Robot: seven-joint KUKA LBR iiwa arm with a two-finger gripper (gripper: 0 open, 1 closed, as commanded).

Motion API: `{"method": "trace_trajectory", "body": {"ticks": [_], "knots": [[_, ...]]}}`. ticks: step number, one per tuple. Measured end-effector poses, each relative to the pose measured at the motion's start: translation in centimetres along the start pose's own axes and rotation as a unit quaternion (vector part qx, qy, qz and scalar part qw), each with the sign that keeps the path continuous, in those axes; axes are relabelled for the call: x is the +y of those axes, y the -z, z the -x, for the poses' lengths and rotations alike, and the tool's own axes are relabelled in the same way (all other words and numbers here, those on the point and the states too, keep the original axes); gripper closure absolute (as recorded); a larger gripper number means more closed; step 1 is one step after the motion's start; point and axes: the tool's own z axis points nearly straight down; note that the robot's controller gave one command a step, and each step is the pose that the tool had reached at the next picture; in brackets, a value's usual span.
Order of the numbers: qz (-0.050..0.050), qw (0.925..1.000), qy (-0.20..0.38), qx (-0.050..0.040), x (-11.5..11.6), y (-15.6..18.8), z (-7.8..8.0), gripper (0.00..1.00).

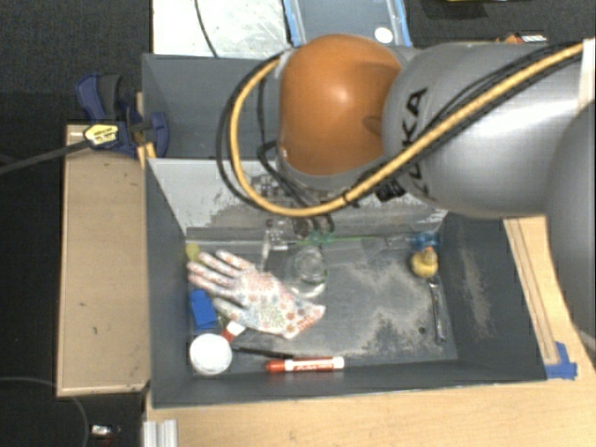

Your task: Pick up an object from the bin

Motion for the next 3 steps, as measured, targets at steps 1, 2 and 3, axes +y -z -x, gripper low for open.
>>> {"method": "trace_trajectory", "body": {"ticks": [1,2,3], "knots": [[0.001,0.9997,-0.026,0.0001,-2.8,-5.2,1.2,1.00],[0.001,0.9996,-0.027,0.0001,-2.8,-5.2,1.2,1.00],[0.001,0.9894,0.145,0.0004,1.4,-14.0,0.0,0.00]]}}
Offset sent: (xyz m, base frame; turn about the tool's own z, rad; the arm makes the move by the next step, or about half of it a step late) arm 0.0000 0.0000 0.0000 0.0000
